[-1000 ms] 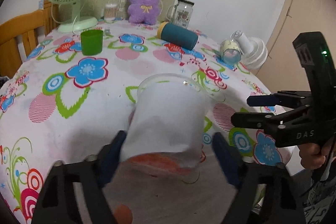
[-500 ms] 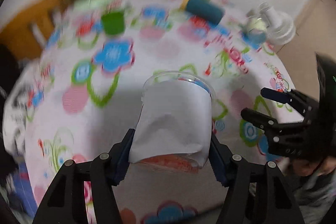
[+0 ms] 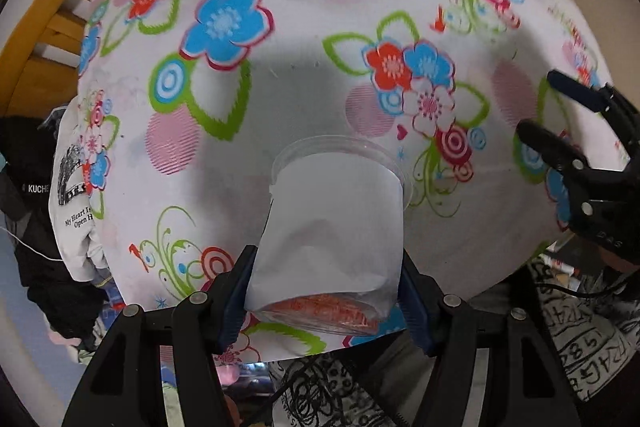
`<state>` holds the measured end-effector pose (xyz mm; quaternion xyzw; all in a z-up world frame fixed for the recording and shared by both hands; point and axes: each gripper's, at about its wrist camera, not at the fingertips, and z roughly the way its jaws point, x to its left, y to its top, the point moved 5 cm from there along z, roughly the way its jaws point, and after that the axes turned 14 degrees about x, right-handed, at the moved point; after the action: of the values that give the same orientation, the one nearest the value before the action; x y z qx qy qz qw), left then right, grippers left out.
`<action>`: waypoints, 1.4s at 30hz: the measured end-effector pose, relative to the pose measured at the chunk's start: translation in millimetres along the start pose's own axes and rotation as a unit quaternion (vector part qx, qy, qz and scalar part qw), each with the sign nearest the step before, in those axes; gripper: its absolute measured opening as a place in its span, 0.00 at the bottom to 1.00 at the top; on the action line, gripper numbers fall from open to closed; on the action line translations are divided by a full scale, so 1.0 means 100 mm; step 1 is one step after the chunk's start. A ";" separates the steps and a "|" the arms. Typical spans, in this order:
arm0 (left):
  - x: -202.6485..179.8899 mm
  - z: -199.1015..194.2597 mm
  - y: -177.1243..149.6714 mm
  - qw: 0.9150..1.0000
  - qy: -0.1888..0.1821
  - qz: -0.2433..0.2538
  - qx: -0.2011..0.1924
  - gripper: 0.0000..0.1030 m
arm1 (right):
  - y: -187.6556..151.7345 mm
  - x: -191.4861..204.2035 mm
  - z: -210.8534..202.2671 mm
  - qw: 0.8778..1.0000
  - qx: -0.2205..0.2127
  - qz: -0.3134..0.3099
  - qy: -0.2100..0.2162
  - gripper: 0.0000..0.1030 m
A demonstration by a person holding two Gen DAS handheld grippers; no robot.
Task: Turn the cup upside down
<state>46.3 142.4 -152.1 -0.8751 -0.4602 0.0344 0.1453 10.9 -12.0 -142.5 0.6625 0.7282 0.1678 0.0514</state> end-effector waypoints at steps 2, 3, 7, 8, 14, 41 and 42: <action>-0.02 0.03 0.04 1.000 -0.002 0.000 0.005 0.65 | 0.00 0.01 0.02 1.000 0.002 -0.003 0.001 0.77; -0.03 0.04 0.07 1.000 -0.002 0.000 0.005 0.65 | 0.00 0.02 0.03 1.000 0.003 -0.004 0.001 0.77; -0.05 0.03 0.18 1.000 0.001 -0.002 0.000 0.66 | 0.01 0.04 0.05 1.000 0.005 -0.007 0.002 0.77; -0.05 0.01 0.22 1.000 0.002 -0.005 -0.006 0.66 | 0.01 0.04 0.05 1.000 0.005 -0.008 0.003 0.77; -0.02 -0.23 0.34 0.997 -0.017 -0.010 -0.074 0.85 | 0.03 0.04 0.08 1.000 0.007 -0.010 0.002 0.77; 0.51 -0.56 -0.55 0.910 -0.080 -0.113 -0.390 1.00 | 0.21 0.38 -0.09 0.999 -0.026 -0.021 -0.029 0.77; 0.55 -0.57 -0.59 0.904 -0.076 -0.124 -0.402 1.00 | 0.22 0.42 -0.13 0.998 -0.035 -0.023 -0.037 0.77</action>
<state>42.1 205.8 -77.1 -0.7895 -0.5498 -0.1054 -0.2515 22.6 28.3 -117.4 0.6495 0.7343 0.1669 0.1053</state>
